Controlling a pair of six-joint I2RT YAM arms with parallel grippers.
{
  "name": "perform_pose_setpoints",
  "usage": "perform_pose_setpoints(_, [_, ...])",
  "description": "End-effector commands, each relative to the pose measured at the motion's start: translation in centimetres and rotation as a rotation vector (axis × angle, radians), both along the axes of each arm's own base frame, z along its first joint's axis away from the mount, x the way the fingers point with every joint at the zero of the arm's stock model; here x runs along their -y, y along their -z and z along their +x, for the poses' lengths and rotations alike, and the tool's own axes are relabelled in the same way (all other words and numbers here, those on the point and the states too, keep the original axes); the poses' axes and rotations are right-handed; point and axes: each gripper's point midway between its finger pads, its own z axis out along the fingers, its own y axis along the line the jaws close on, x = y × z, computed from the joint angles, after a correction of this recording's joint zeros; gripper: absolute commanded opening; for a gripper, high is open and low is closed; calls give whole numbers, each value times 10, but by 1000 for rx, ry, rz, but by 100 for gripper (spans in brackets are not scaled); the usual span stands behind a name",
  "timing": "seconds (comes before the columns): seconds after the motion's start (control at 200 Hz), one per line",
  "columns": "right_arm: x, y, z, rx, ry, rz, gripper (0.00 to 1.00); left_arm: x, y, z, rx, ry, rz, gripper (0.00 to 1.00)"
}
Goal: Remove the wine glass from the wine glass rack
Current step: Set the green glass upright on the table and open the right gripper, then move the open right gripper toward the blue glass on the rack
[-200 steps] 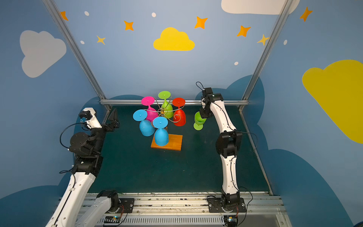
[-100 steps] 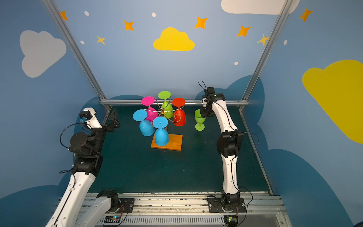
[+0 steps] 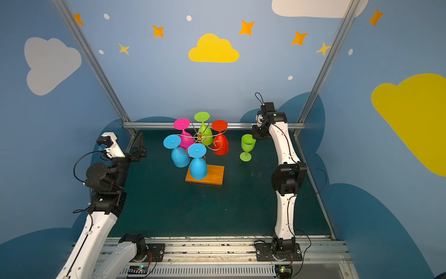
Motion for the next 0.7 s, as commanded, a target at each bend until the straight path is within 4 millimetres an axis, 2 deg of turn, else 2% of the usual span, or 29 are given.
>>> perform_pose_setpoints(0.0, [-4,-47,-17,73,8,90,36,-4,-1,-2,7,-19,-2,99])
perform_pose_setpoints(0.18, [-20,-95,-58,98,-7,296,35,-5,-1,-2,6,-26,-4,99])
perform_pose_setpoints(0.31, [-36,-120,-105,180,-66,433,35,-5,-2,-2,7,-28,-6,99])
perform_pose_setpoints(0.39, [-42,-135,-138,295,-107,510,35,-5,-2,-3,7,-24,-9,100])
perform_pose_setpoints(0.546, [-47,-141,-202,427,-87,628,40,-4,-1,-2,5,-18,-19,99])
perform_pose_setpoints(0.691, [-61,-126,-249,404,-99,714,41,-5,0,-1,2,-17,-25,99])
